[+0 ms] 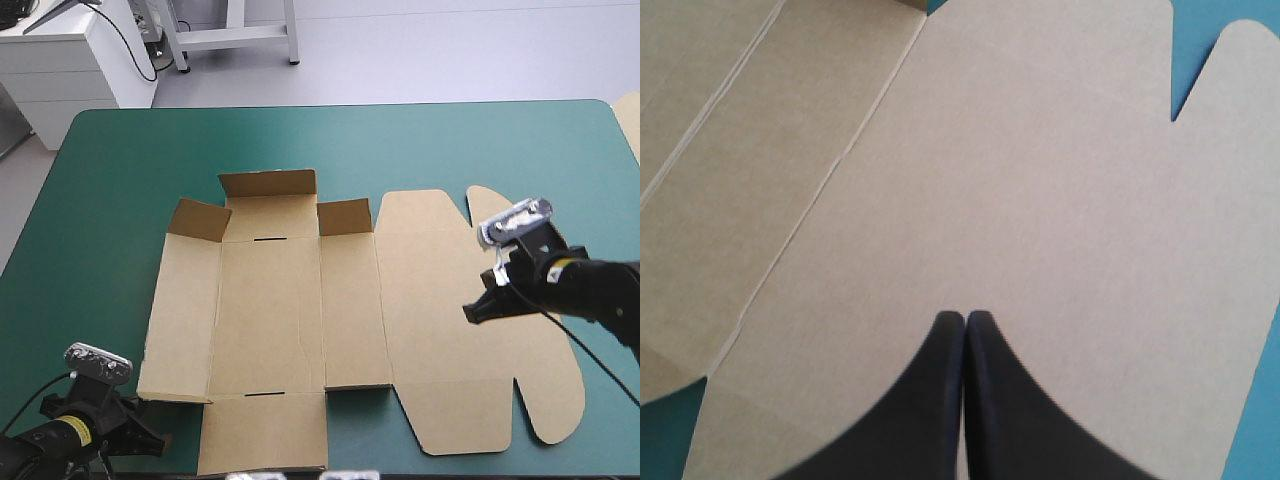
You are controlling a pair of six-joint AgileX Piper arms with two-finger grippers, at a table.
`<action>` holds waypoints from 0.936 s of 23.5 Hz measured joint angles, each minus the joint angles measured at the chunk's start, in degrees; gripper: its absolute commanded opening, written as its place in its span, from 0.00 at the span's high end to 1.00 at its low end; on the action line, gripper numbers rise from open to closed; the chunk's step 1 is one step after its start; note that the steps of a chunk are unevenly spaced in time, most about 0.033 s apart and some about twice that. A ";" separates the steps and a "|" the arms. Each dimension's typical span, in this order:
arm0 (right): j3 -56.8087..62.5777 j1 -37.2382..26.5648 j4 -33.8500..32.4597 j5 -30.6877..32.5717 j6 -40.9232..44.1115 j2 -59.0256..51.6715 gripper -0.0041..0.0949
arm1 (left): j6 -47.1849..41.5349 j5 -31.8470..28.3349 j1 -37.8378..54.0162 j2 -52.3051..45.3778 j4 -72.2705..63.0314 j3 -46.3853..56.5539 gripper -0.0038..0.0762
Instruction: Fold the box
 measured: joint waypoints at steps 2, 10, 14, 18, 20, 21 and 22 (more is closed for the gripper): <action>3.77 0.00 0.30 -0.10 -0.04 -4.72 0.97 | 0.00 0.00 0.00 0.00 0.00 0.00 0.96; 13.35 0.00 1.55 0.62 2.44 -19.89 0.97 | -0.07 3.72 0.00 0.00 -0.06 -2.50 0.96; 16.43 0.00 1.55 0.73 2.80 -24.31 0.97 | -0.07 9.38 0.00 0.00 0.00 -11.06 0.96; 17.44 0.00 1.55 0.83 3.04 -24.83 0.97 | -0.07 9.64 0.00 0.00 -1.88 -22.01 0.96; 17.47 0.00 1.55 0.83 3.20 -24.83 0.97 | -0.07 9.69 0.00 0.44 -1.88 -25.57 0.96; 17.47 0.00 1.55 0.83 3.20 -24.84 0.97 | -0.01 9.75 0.00 1.35 -1.88 -26.63 0.96; 17.47 0.00 1.55 0.83 3.20 -24.89 0.97 | 0.22 9.75 0.00 2.42 -1.88 -26.98 0.96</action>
